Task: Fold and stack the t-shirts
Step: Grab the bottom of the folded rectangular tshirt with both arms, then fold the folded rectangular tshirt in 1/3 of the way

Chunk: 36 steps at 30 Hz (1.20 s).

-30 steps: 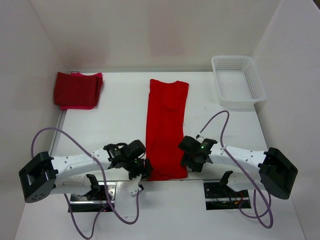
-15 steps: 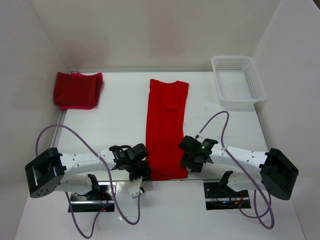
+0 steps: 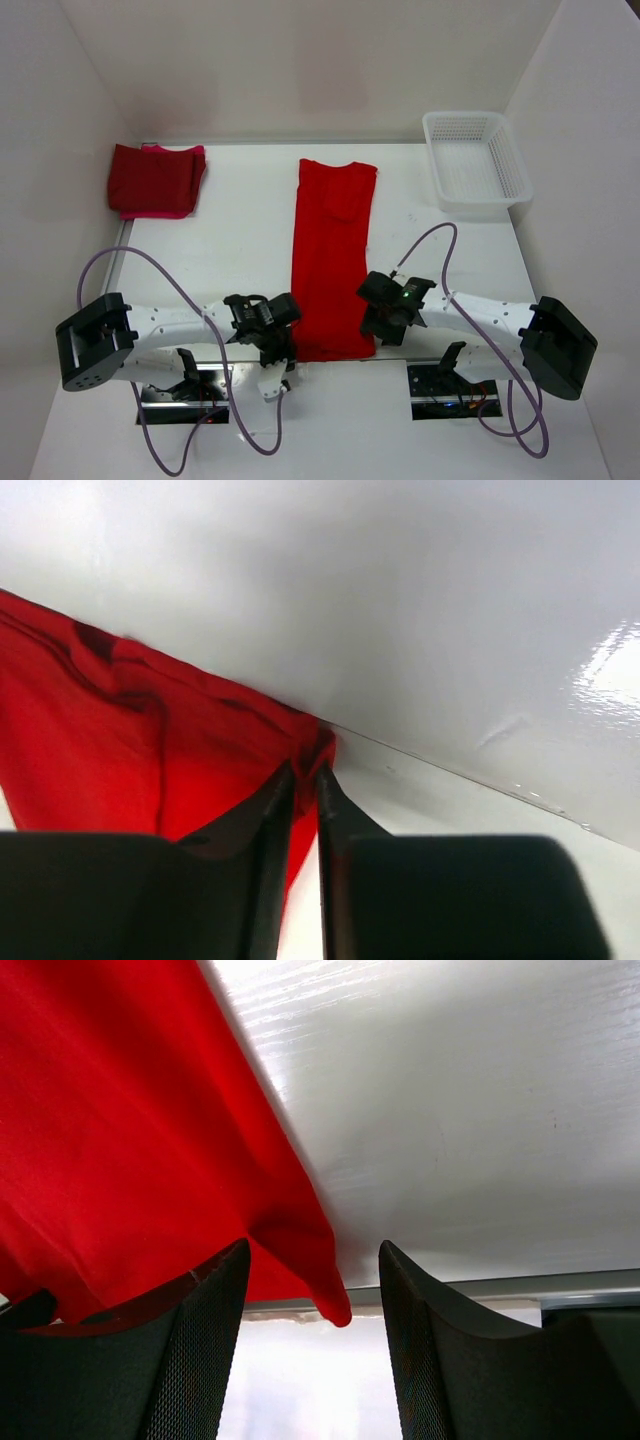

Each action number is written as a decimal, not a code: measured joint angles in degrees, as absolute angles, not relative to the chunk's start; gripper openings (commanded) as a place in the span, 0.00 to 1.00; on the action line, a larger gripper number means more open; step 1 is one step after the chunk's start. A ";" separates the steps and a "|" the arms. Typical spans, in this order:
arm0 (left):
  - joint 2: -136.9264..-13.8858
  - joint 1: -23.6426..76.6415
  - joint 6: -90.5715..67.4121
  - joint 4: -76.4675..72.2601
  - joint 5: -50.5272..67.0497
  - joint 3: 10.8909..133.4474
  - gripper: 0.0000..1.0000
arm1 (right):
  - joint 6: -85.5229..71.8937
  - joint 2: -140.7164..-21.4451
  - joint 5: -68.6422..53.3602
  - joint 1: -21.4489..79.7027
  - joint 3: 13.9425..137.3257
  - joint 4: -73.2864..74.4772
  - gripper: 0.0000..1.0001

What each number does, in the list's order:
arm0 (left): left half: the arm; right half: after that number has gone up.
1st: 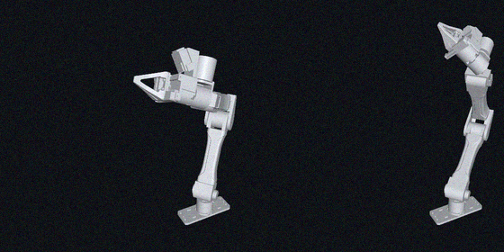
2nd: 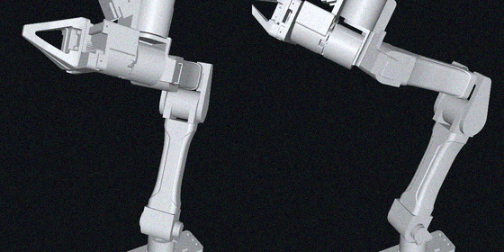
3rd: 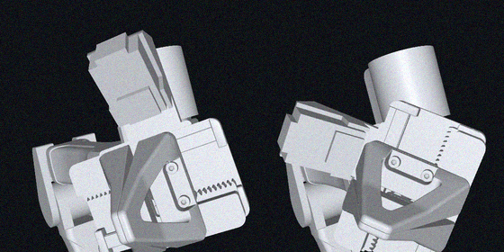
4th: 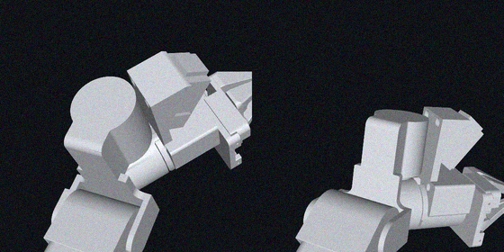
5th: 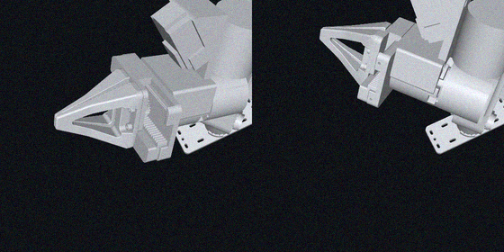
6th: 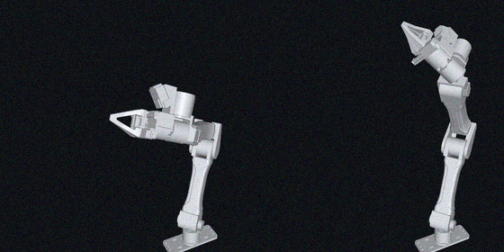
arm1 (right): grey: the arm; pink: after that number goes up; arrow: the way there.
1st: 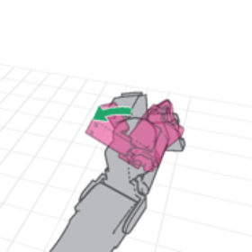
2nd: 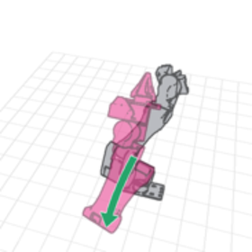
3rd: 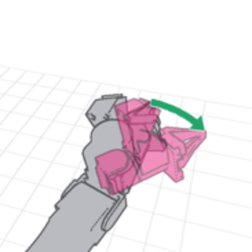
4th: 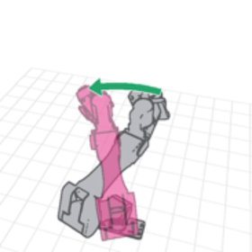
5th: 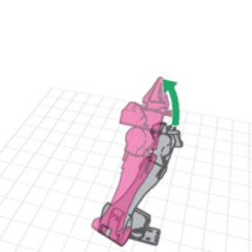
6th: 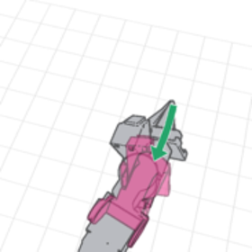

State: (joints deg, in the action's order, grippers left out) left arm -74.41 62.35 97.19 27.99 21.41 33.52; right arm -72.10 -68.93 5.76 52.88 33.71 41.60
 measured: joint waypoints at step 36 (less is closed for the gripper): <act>-73.17 51.37 73.23 18.72 23.44 38.87 0.06 | -65.89 -74.78 2.92 53.06 44.31 43.13 0.00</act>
